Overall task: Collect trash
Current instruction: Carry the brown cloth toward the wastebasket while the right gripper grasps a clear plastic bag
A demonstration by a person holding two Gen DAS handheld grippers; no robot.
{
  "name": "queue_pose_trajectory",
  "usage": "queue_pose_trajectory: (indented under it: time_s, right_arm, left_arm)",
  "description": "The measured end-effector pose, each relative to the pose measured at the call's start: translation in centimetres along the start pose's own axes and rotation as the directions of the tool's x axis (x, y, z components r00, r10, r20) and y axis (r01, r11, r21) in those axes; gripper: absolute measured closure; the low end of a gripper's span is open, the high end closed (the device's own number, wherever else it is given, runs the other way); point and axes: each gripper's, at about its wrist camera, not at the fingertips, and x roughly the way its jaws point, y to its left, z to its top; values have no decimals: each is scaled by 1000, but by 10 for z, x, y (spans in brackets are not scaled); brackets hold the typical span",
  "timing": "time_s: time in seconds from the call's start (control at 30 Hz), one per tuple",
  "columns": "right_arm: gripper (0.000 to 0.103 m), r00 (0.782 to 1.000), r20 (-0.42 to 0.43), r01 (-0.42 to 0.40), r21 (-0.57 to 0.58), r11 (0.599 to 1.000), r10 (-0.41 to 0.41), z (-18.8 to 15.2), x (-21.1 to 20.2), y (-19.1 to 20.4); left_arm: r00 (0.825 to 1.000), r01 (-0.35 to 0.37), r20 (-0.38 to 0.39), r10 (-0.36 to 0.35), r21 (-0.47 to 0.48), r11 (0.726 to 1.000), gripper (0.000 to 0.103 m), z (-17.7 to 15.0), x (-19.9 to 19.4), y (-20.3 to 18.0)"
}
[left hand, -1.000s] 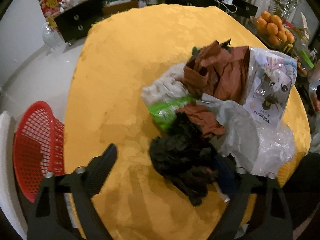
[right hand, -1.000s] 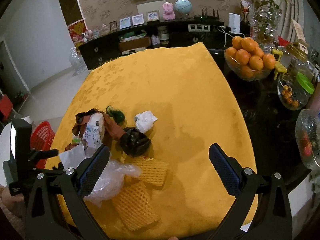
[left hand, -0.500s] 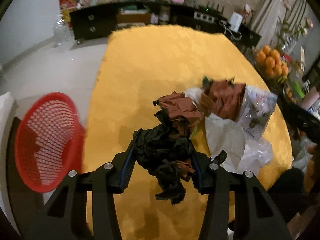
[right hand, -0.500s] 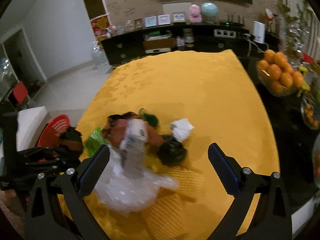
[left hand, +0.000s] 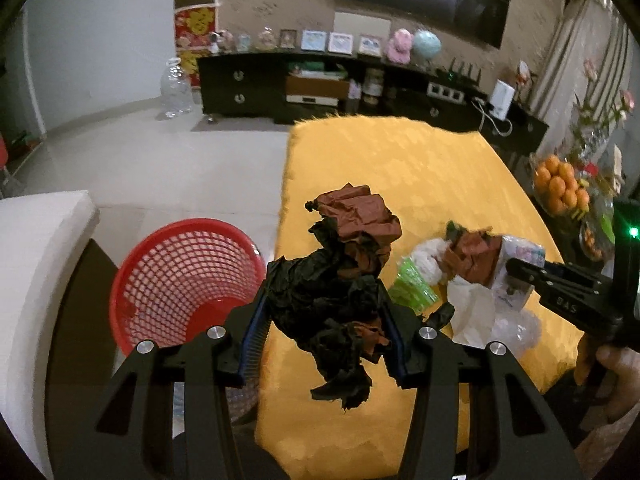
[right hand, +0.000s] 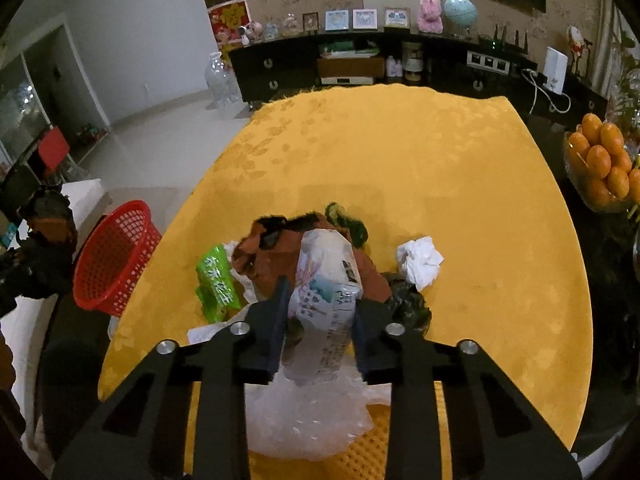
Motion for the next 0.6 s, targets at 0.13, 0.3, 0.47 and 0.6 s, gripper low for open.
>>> queue_pose_trajectory:
  time_s: [0.13, 0.3, 0.47, 0.6]
  right_arm:
    - [80, 999, 37, 3, -1, 1000, -3, 6, -15, 1]
    - [80, 996, 85, 4, -14, 1000, -2, 19, -36, 6]
    - [80, 992, 125, 6, -40, 999, -1, 33, -51, 18]
    - [80, 989, 148, 1, -72, 997, 10, 46, -58, 35]
  left_arm:
    - [999, -16, 28, 17, -25, 1000, 56, 1, -10, 11]
    - [996, -45, 68, 49, -54, 997, 56, 3, -25, 27]
    - [989, -87, 113, 96, -85, 993, 56, 9, -43, 42]
    - [981, -118, 140, 132, -106, 987, 56, 10, -56, 56]
